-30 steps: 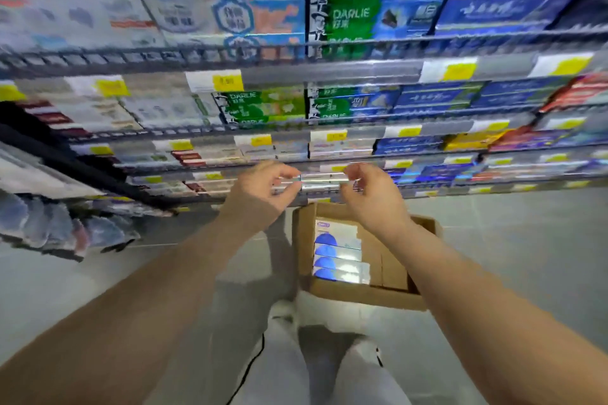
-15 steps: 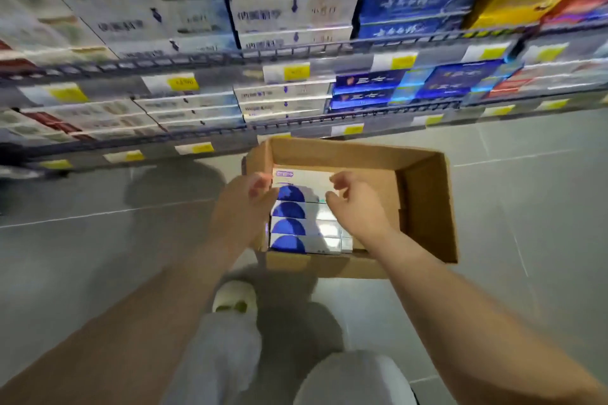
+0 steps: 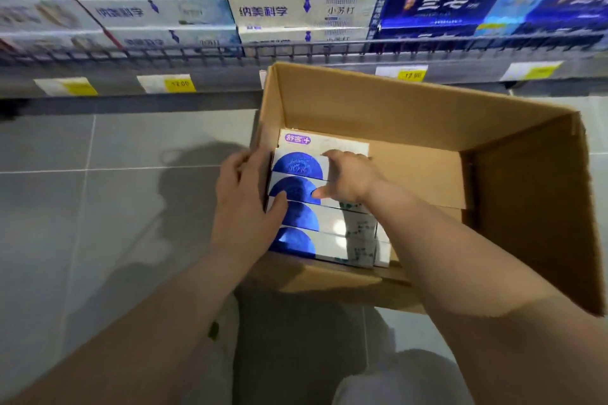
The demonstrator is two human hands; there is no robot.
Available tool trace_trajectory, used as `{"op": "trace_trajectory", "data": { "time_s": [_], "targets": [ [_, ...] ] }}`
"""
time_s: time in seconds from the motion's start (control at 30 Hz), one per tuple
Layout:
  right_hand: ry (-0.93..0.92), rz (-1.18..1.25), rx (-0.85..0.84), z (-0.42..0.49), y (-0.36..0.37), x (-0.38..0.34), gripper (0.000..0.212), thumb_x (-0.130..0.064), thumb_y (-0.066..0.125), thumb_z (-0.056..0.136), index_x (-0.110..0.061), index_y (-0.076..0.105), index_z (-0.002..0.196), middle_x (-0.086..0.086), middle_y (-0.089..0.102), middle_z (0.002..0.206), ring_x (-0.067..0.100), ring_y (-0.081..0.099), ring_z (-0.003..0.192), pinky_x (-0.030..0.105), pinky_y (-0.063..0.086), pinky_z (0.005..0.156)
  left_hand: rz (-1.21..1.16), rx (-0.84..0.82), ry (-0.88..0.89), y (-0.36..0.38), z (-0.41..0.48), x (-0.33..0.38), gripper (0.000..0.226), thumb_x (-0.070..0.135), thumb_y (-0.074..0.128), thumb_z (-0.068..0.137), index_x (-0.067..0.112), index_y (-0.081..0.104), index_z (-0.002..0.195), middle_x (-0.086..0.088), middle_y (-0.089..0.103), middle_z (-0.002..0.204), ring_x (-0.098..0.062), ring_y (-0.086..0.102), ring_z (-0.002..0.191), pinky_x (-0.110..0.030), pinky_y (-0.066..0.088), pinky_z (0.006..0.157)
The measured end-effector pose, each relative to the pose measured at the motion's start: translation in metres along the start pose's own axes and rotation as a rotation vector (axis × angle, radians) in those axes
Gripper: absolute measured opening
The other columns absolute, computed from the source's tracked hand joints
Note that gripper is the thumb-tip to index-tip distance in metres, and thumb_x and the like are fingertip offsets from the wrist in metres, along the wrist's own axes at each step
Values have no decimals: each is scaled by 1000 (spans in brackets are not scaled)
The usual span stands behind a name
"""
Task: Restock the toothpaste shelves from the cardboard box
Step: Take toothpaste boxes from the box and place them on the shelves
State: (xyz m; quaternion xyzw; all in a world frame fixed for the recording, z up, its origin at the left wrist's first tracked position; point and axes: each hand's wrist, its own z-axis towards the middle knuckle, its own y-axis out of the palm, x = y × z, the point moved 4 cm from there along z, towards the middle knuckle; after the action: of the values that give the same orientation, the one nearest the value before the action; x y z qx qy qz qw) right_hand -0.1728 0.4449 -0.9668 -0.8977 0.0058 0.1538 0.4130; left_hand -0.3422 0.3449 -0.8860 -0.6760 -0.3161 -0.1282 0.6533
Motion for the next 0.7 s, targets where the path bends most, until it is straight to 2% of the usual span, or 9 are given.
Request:
{"op": "trace_trajectory", "data": {
  "time_s": [0.2,0.3,0.37,0.43,0.5,0.57,0.6,0.7],
  "targets": [
    [22,-84,194,-14,-4,-11,75,-60,72,68,-21,46,126,6,56,120,28,46,116,41,31,96,-68,17,-4,-1,0,-3,62,20,65,84,25,38,139,1,33,136,-14,39,124,-28,37,101],
    [-12,-172,337,-31,-16,-11,57,-52,66,78,-21,49,122,6,59,116,28,48,113,38,33,90,-61,-3,-15,-2,1,-1,62,24,65,85,25,37,139,2,32,137,-17,40,124,-36,41,103],
    [9,-162,410,-50,-26,-1,50,-51,61,82,-22,50,122,6,61,114,28,50,110,37,33,86,10,-15,7,-5,-1,4,63,27,66,84,22,37,139,-3,33,139,-21,39,125,-39,40,104],
    [104,-16,485,-75,-35,21,48,-51,59,83,-23,51,122,5,62,111,28,52,107,36,34,84,208,45,127,-10,-2,18,59,31,68,82,16,44,134,-11,39,137,-30,40,123,-44,36,102],
    [222,138,563,-103,-38,46,46,-49,60,82,-24,52,120,5,63,108,28,53,103,36,36,82,351,57,320,-6,2,40,53,37,66,81,19,49,127,-9,44,134,-30,42,121,-48,33,102],
    [330,214,601,-124,-34,67,47,-48,63,81,-25,52,121,5,64,108,29,54,102,37,37,82,353,-70,476,13,11,59,54,42,66,80,24,52,128,-3,49,131,-25,46,119,-44,34,102],
    [370,237,612,-132,-29,76,49,-48,63,81,-26,51,123,4,64,109,28,54,103,37,37,83,327,-178,497,27,17,65,57,43,68,79,25,52,130,-1,52,131,-24,48,118,-41,36,101],
    [427,287,632,-143,-18,95,52,-48,64,81,-27,49,126,1,63,113,25,53,106,38,38,85,407,-472,379,71,37,63,75,56,67,76,28,40,140,2,46,142,-23,42,128,-37,31,105]
  ]
}}
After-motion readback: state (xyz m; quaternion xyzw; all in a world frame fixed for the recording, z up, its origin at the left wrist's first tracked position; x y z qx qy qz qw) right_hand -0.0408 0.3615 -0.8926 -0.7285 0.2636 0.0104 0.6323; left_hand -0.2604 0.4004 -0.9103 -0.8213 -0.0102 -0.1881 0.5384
